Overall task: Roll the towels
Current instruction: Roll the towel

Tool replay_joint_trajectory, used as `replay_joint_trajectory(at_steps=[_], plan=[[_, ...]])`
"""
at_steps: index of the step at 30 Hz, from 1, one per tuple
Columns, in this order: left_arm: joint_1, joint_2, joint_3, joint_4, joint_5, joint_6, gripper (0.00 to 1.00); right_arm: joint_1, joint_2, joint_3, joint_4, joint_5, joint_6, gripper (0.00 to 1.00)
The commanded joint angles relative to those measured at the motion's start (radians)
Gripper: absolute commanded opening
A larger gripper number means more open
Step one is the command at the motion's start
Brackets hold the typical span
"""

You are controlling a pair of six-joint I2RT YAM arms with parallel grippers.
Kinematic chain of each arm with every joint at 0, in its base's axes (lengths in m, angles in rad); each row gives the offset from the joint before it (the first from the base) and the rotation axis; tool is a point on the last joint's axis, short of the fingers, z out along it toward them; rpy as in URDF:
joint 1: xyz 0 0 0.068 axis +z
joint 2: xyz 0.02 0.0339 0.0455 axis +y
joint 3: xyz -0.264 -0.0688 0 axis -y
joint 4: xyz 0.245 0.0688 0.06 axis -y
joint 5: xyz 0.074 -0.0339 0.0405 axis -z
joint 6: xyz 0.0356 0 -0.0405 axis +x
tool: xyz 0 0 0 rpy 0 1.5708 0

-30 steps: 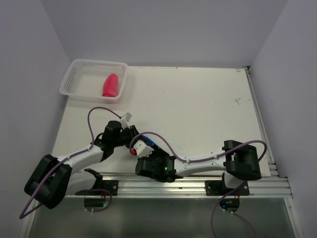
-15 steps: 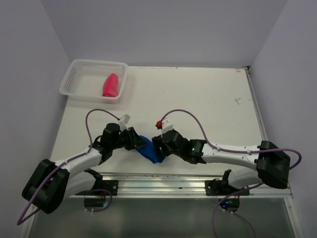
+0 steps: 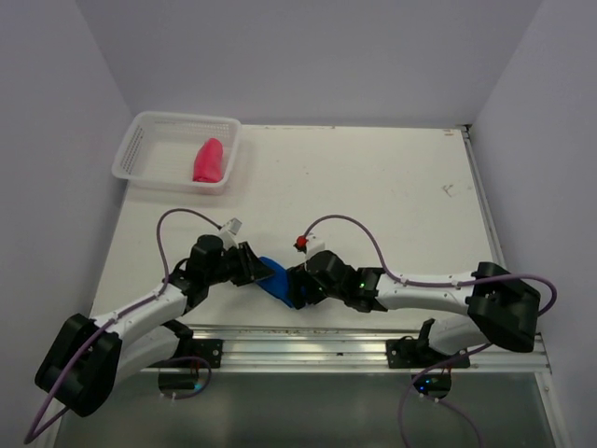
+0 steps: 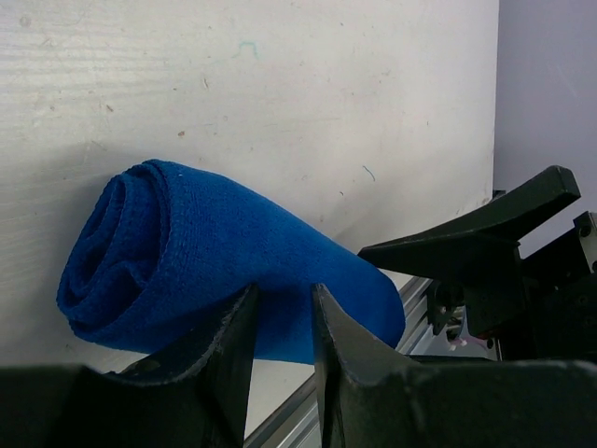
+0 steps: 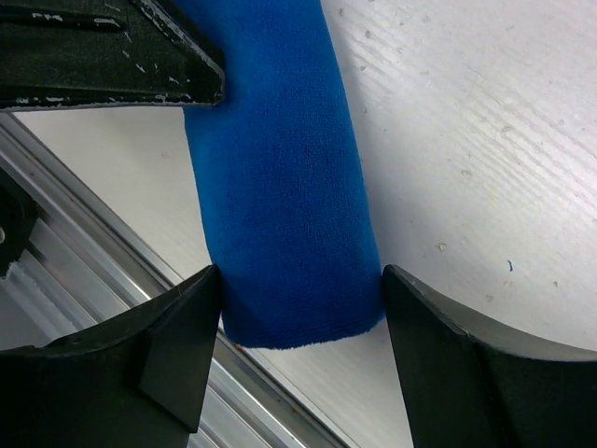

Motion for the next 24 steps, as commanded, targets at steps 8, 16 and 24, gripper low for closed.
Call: replay_joint_trajectory(at_steps=[8,16,24], plan=[[-0.005,-0.032,-0.036,-0.087,-0.044,0.005,0.33,-0.007,0.077,-0.006,0.144,-0.091,0.030,0.61],[-0.005,-0.068,0.018,-0.177,-0.093,-0.001,0.48,0.064,0.071,0.014,0.115,0.060,-0.037,0.47],[-0.002,-0.026,0.222,-0.459,-0.229,0.015,0.95,0.196,0.112,0.061,0.065,0.356,-0.091,0.41]])
